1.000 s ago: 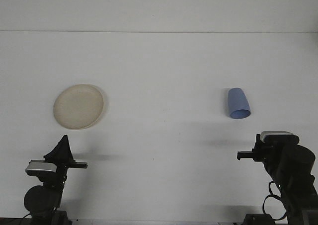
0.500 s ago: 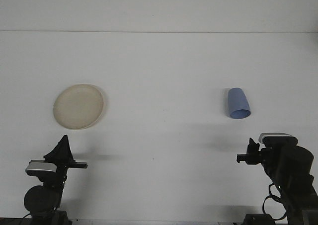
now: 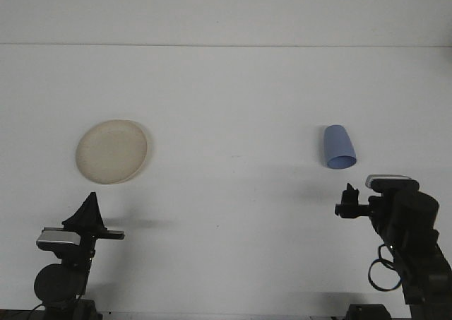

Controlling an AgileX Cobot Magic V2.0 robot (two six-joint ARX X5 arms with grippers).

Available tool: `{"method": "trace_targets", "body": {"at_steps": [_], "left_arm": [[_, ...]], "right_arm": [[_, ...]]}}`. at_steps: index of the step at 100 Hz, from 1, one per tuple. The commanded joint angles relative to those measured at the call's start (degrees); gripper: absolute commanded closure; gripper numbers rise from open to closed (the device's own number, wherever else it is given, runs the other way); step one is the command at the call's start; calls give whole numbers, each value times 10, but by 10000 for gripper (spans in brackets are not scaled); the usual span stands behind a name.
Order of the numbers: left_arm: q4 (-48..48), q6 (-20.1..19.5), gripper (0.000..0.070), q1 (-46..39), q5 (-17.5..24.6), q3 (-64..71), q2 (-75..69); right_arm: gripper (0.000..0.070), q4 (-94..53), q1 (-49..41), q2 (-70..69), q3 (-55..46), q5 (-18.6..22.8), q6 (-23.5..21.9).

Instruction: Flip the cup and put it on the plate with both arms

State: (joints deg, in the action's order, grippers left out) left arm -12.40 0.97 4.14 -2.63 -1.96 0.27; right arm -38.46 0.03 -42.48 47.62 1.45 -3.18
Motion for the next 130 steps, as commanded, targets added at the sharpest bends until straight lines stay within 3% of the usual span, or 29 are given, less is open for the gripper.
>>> {"method": "trace_targets", "body": {"at_steps": [1, 42, 97, 119, 130], "left_arm": [[-5, -3, 689, 0, 0, 12, -1], [-6, -3, 689, 0, 0, 12, -1], [-6, -3, 689, 0, 0, 12, -1], [-6, -3, 689, 0, 0, 12, -1], [-5, -3, 689, 0, 0, 12, -1]], "right_arm": [[180, 31, 0, -23, 0, 0, 6], [180, 233, 0, -139, -77, 0, 15], [182, 518, 57, -173, -263, -14, -12], [183, 595, 100, -235, -263, 46, -13], [185, 641, 106, -275, -263, 51, -13]]}}
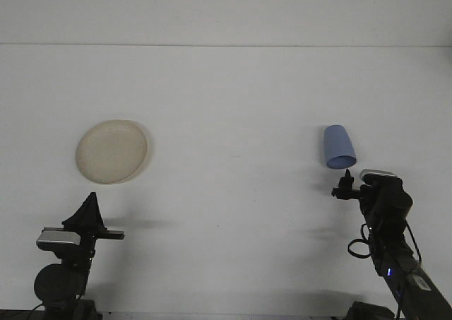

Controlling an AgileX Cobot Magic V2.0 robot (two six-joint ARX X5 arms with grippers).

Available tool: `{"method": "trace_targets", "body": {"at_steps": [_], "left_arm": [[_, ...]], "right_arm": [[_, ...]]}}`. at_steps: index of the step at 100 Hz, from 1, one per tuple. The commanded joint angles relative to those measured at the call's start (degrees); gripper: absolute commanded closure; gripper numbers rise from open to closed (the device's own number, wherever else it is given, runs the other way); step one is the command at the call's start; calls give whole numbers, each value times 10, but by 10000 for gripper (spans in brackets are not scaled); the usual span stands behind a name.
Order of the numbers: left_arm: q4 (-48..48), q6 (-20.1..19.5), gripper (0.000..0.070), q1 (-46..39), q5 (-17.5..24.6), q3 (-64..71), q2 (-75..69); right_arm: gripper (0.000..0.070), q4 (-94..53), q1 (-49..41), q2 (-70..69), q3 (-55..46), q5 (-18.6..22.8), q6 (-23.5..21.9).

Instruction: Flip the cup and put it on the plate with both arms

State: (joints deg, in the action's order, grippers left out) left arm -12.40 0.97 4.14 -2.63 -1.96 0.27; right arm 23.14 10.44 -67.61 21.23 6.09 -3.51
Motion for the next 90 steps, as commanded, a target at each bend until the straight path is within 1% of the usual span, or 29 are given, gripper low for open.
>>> {"method": "trace_targets", "body": {"at_steps": [1, 15, 33, 49, 60, 83, 90], "left_arm": [[-5, -3, 689, 0, 0, 12, -1], [-5, -3, 689, 0, 0, 12, -1], [-6, -3, 689, 0, 0, 12, -1], [-6, -3, 689, 0, 0, 12, -1], [-5, -3, 689, 0, 0, 12, -1], [-5, -3, 689, 0, 0, 12, -1], [-5, -3, 689, 0, 0, 12, -1]], "right_arm": [[186, 29, 2, -28, 1, 5, -10], [222, 94, 2, -84, 1, 26, -5], [222, 175, 6, -147, 3, 30, -3], [222, 176, 10, -185, 31, 32, 13], [222, 175, 12, -207, 60, 50, 24], [222, 176, 14, -265, 110, 63, 32], [225, 176, 14, -283, 121, 73, 35]]}}
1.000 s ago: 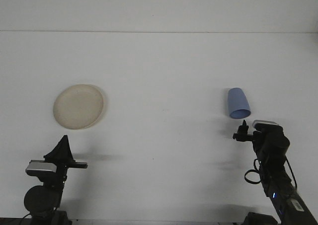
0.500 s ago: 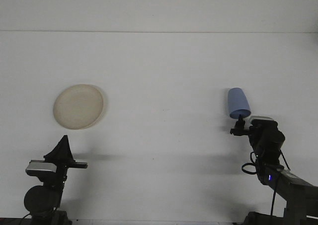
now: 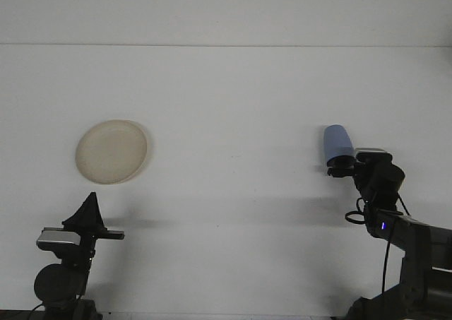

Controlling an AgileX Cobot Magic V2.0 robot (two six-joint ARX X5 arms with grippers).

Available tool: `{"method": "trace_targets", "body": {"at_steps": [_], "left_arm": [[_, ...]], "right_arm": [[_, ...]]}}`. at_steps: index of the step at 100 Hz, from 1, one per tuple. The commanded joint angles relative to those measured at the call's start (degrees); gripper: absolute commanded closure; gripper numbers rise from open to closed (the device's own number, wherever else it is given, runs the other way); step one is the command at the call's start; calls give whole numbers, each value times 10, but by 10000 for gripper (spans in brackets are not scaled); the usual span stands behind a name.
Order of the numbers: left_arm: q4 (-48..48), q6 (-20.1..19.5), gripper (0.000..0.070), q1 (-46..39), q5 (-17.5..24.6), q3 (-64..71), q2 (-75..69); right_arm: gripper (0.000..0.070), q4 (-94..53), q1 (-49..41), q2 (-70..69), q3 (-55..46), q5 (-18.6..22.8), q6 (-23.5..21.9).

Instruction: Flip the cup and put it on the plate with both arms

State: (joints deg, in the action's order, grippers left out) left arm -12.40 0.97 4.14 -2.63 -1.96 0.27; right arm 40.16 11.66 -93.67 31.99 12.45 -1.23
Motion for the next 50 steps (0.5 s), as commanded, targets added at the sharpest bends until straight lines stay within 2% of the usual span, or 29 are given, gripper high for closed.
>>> {"method": "trace_targets", "body": {"at_steps": [1, 6, 21, 31, 50], "left_arm": [[-5, -3, 689, 0, 0, 12, -1], [-6, -3, 689, 0, 0, 12, -1], [-5, -3, 689, 0, 0, 12, -1], [-5, -3, 689, 0, 0, 12, -1], [-5, -3, 689, 0, 0, 12, -1]], "right_arm": [[228, 5, 2, -25, 15, 12, 13], [283, 5, 3, -36, 20, 16, 13], [547, 10, 3, -50, 23, 29, 26], [696, 16, 3, -50, 23, 33, 26], [700, 13, 3, -40, 22, 35, 15]]}}
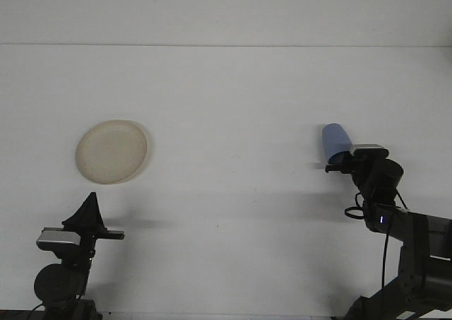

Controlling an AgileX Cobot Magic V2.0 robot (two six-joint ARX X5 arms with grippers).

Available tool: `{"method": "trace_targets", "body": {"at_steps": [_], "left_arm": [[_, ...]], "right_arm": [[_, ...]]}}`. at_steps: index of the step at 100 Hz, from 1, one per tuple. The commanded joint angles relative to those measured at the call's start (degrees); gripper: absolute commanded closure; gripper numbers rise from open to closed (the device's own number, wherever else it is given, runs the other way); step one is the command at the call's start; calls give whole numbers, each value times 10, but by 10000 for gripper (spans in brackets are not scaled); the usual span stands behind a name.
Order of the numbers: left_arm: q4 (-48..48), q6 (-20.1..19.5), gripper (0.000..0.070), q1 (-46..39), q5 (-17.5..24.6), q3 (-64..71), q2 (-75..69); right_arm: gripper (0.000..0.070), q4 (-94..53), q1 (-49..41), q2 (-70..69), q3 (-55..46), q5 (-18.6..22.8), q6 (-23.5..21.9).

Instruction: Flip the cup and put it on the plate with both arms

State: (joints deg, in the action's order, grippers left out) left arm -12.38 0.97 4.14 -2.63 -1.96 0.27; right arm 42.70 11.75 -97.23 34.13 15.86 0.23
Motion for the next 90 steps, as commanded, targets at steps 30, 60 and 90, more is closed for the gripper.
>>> {"method": "trace_targets", "body": {"at_steps": [30, 60, 90], "left_arm": [[-6, -3, 689, 0, 0, 12, -1], [-6, -3, 689, 0, 0, 12, -1], [-6, -3, 689, 0, 0, 12, -1]], "right_arm": [[700, -144, -33, 143, 0, -23, -30], [700, -400, -130, 379, 0, -117, -52], [700, -635, -242, 504, 41, -132, -135]]}}
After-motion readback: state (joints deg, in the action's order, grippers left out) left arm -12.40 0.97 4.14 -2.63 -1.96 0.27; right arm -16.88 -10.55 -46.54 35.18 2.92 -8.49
